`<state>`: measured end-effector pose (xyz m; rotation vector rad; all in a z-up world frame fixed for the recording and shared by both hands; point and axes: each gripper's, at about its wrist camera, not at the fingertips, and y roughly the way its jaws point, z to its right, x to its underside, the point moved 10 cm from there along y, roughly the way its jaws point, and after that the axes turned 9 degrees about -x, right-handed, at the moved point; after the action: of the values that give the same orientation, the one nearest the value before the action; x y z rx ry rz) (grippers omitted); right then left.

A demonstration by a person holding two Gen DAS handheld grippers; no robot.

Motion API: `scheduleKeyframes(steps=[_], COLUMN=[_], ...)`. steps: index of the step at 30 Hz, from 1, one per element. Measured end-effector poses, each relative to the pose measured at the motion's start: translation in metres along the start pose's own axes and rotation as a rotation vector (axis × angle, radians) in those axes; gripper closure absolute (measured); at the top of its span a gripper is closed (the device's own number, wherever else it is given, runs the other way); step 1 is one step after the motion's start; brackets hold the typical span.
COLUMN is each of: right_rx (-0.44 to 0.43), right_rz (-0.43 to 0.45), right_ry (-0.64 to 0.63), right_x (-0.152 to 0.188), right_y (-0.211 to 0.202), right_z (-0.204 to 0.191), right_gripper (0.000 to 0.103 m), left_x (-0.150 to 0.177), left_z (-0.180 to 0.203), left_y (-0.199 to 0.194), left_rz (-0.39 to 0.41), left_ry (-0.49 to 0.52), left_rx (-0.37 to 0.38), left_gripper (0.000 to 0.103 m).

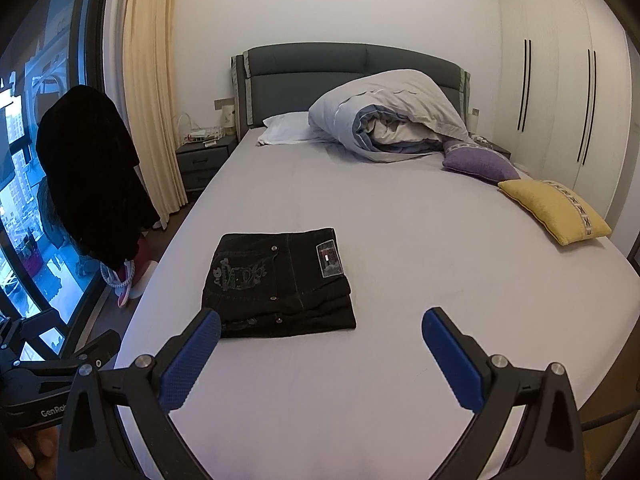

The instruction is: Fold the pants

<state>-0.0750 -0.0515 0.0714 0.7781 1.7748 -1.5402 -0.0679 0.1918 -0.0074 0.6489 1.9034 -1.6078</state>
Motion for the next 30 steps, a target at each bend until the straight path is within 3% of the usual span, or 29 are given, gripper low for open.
scheduleKeyframes(steps=[30], right_rx=[-0.009], right_rz=[-0.045], right_ry=[0.001], right_x=[0.014], right_y=[0.005], right_z=[-0.006], right_gripper=[0.0], left_x=[0.008], left_z=[0.0], left_y=[0.008], left_rz=[-0.022], left_ry=[-0.006], left_rx=[0.003], left_gripper=[0.0])
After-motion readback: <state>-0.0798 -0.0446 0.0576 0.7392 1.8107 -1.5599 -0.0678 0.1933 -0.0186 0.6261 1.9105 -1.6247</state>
